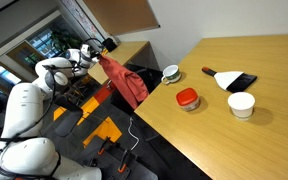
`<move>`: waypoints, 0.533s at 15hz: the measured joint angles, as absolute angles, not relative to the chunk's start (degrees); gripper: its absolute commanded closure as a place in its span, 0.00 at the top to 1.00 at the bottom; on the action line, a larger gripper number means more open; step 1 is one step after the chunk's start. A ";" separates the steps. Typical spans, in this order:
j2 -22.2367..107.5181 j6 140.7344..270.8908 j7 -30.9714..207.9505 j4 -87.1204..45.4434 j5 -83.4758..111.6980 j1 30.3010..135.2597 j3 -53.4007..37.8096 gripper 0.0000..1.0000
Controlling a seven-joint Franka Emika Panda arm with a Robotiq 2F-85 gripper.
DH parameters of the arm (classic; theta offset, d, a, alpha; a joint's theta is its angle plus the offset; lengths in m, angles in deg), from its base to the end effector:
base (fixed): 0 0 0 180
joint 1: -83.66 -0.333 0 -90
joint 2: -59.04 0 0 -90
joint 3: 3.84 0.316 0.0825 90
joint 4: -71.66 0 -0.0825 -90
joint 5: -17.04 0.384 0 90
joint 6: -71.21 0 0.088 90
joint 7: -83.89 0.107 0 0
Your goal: Hang the peach sweatshirt on the backrest of the black chair
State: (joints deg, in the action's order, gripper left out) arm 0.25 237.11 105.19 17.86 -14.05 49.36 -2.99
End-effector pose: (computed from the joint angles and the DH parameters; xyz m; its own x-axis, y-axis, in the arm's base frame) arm 0.6683 0.5004 0.3540 0.3928 0.4493 0.8024 0.5492 -0.8144 0.1872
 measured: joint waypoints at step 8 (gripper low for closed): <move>0.73 223.32 103.27 19.99 -14.02 48.45 -2.48 0.67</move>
State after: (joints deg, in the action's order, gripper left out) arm 0.73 223.32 103.27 19.99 -14.02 48.45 -2.48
